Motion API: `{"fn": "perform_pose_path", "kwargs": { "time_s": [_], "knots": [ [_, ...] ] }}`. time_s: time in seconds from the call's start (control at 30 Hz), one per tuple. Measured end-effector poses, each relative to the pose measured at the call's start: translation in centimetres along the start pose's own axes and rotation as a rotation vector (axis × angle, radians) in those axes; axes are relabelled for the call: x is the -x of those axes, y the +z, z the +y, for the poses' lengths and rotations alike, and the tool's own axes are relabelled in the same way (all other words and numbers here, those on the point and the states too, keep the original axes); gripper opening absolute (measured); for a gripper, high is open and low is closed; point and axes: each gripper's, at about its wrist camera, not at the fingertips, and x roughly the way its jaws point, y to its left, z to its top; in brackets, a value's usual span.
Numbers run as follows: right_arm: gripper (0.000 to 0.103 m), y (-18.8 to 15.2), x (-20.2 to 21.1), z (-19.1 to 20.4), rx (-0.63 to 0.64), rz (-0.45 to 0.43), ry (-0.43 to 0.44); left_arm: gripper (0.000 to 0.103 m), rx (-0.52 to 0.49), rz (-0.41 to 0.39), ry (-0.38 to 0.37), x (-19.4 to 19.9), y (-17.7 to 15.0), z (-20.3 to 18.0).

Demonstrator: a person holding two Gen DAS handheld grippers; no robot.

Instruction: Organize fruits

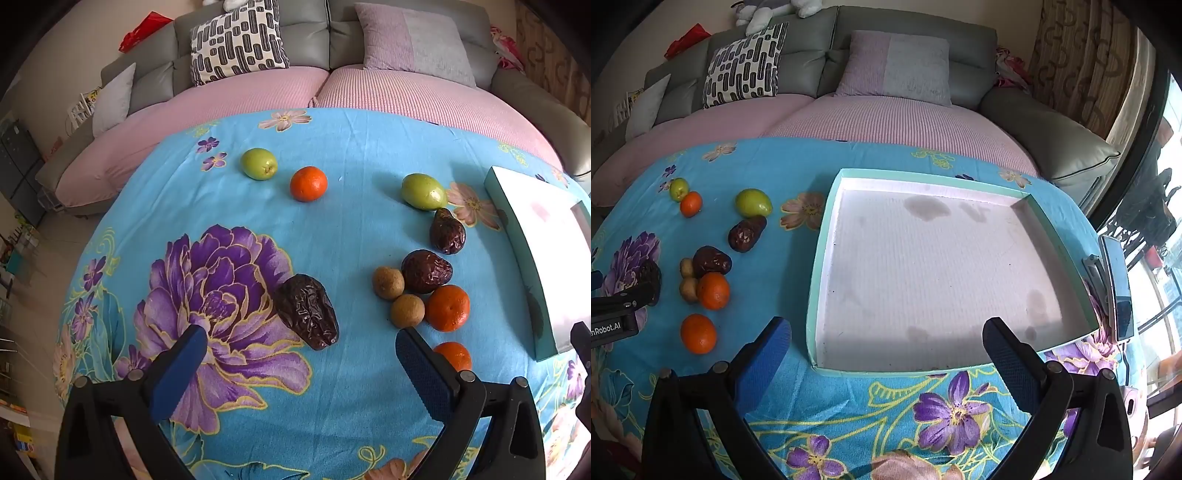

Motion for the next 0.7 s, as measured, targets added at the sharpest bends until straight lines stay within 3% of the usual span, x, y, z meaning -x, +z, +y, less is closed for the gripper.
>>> {"fn": "perform_pose_path", "kwargs": {
  "time_s": [0.7],
  "knots": [
    [0.103, -0.27, -0.19, -0.08, -0.001, 0.003, 0.0, 0.103, -0.001, 0.0, -0.002, -0.19, 0.01, -0.09]
  ]
}}
